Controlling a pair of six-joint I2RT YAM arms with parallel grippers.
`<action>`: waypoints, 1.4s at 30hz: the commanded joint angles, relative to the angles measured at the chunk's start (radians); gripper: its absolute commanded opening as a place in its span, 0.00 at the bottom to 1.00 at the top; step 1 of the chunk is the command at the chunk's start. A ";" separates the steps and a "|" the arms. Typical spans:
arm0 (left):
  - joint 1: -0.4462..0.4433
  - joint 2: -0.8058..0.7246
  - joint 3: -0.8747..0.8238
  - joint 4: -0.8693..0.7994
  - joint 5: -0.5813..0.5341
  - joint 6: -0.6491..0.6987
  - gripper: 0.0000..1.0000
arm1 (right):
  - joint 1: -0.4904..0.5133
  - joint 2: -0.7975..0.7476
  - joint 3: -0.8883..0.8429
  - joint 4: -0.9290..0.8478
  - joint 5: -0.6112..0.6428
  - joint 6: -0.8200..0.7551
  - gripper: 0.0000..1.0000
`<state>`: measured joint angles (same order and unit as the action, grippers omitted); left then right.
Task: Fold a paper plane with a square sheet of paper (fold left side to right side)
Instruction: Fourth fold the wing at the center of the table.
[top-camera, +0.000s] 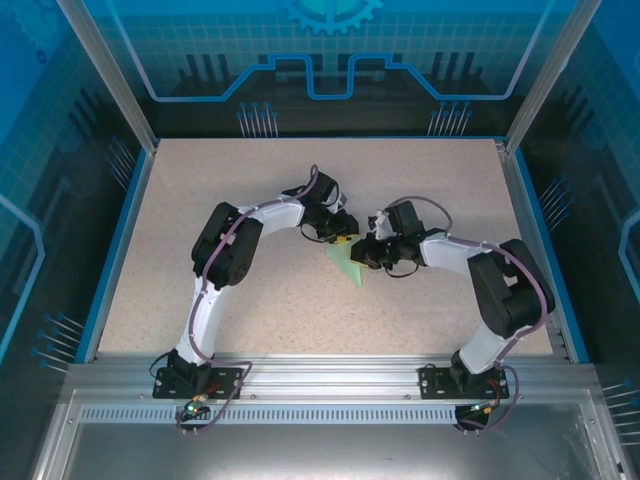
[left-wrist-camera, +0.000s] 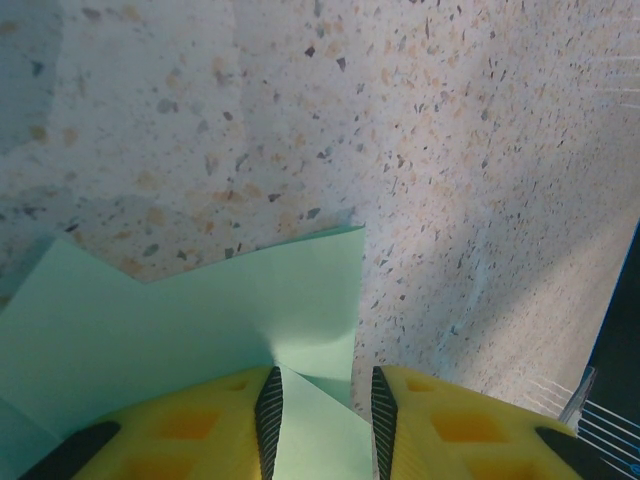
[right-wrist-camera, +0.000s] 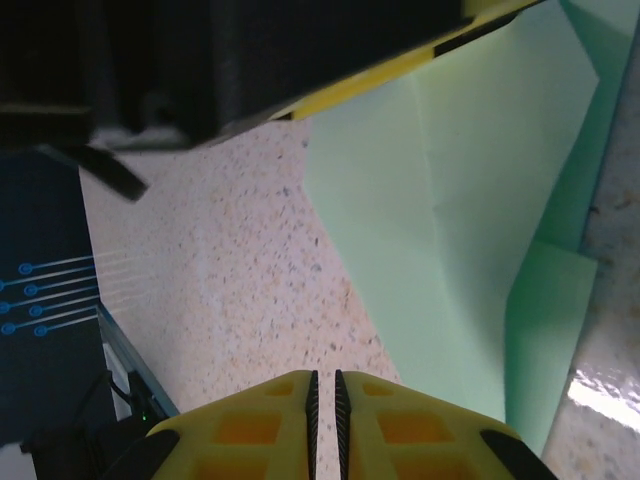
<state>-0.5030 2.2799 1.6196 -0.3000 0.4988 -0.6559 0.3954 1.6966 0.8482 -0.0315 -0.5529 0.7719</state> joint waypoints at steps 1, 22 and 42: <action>-0.001 0.043 -0.032 -0.009 -0.043 -0.001 0.35 | 0.032 0.056 0.025 0.059 0.011 0.058 0.15; 0.015 0.066 -0.020 -0.041 -0.071 -0.003 0.34 | 0.049 0.180 0.059 -0.102 0.144 0.044 0.16; 0.023 0.076 -0.027 -0.042 -0.082 -0.008 0.34 | 0.066 0.069 -0.039 -0.288 0.139 -0.055 0.16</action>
<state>-0.4984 2.2807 1.6196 -0.3008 0.4984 -0.6563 0.4408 1.7729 0.8581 -0.1532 -0.4278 0.7486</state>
